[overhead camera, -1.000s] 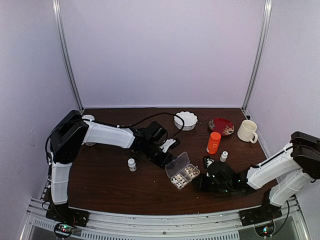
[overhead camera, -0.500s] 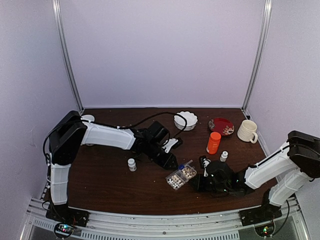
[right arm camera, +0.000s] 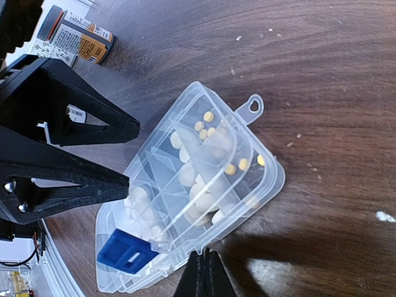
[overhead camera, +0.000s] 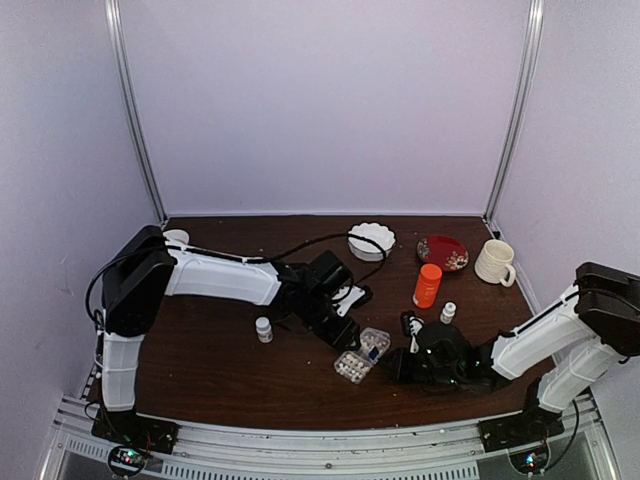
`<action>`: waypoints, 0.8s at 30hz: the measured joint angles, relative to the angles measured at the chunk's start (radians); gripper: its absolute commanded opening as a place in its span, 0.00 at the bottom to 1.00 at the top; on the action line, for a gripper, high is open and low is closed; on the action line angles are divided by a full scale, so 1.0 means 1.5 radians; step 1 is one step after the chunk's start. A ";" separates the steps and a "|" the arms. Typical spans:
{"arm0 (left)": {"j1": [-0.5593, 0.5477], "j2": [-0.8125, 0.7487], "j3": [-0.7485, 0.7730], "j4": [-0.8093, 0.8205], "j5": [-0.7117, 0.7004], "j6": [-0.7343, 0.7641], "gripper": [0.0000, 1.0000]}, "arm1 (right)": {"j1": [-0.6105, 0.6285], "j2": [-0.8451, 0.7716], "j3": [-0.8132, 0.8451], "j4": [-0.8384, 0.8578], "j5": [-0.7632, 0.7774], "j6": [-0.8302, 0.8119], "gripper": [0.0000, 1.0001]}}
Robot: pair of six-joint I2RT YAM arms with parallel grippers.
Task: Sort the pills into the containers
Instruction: Close the pill container at the center of the board.
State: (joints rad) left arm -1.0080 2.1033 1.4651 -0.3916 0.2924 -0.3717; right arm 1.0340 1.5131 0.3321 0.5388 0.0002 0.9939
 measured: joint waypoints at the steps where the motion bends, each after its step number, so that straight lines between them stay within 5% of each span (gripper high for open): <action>1: -0.005 0.002 0.007 -0.005 -0.008 0.001 0.49 | 0.000 -0.004 -0.007 0.003 0.000 0.000 0.00; 11: -0.033 0.024 0.049 -0.052 -0.081 0.004 0.49 | -0.001 -0.076 -0.030 -0.022 0.005 -0.001 0.12; 17: -0.040 0.028 0.061 -0.066 -0.103 0.005 0.48 | -0.001 -0.104 -0.041 -0.033 0.005 -0.013 0.48; 24: -0.041 0.029 0.064 -0.069 -0.106 0.005 0.48 | -0.002 -0.071 0.012 -0.069 0.003 -0.019 0.55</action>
State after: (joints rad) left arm -1.0691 2.1471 1.5608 -0.4957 0.1337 -0.3641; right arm 1.0317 1.4063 0.3504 0.4351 0.0048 0.9649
